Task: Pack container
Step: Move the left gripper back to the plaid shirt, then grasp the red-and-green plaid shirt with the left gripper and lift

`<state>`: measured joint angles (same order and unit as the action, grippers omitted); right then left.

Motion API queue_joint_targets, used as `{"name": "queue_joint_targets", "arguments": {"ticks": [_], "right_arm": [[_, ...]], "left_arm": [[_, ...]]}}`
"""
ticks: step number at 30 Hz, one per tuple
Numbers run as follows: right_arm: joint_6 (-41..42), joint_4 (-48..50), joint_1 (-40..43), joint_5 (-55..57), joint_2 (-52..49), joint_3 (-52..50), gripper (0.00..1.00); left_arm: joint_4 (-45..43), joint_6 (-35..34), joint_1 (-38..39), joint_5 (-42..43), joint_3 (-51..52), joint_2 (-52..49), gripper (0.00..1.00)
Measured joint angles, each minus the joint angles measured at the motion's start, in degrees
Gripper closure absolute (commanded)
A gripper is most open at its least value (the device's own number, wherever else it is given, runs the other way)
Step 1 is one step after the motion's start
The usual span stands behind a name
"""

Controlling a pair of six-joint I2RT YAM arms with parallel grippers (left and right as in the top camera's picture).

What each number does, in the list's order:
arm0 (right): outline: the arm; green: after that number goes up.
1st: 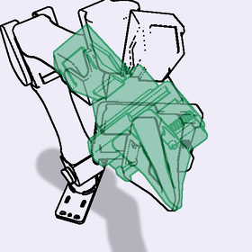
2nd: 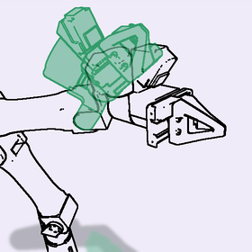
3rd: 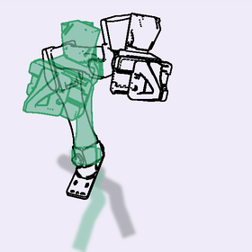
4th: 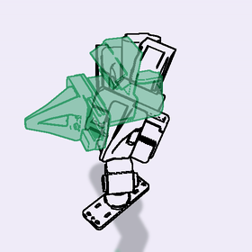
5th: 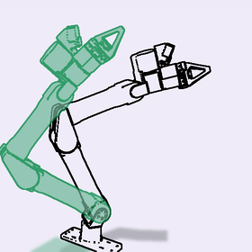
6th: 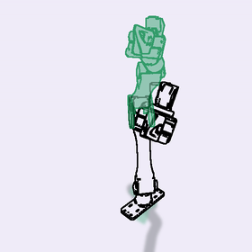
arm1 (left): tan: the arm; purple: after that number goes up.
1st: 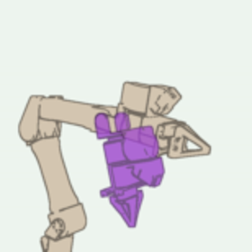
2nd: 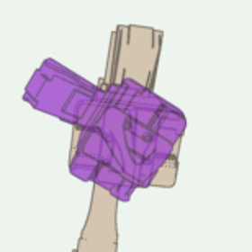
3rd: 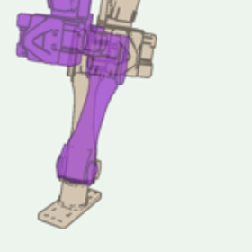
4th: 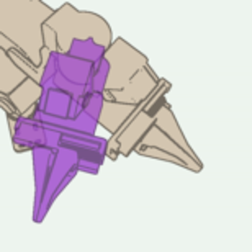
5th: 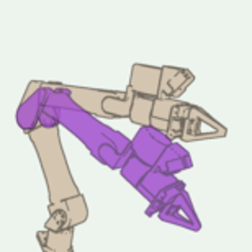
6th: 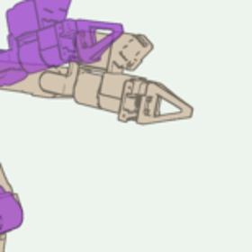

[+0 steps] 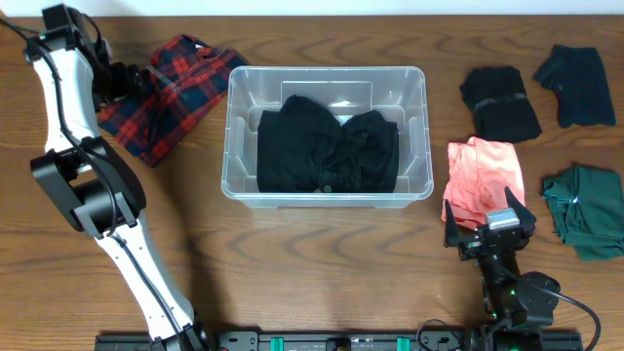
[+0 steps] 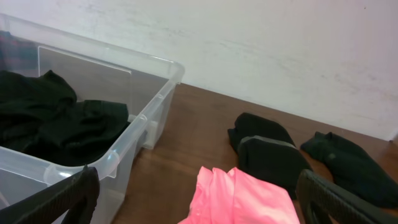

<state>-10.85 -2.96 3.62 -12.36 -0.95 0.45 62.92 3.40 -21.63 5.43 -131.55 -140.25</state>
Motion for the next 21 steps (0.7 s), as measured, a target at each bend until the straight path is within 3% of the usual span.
{"name": "queue_joint_targets", "arguments": {"ticks": [21], "right_arm": [[0.0,0.0,0.0,-0.02,0.0,0.0,0.01]], "left_arm": [[8.35,-14.36,-9.35,11.15,0.02,-0.39,0.03]]}}
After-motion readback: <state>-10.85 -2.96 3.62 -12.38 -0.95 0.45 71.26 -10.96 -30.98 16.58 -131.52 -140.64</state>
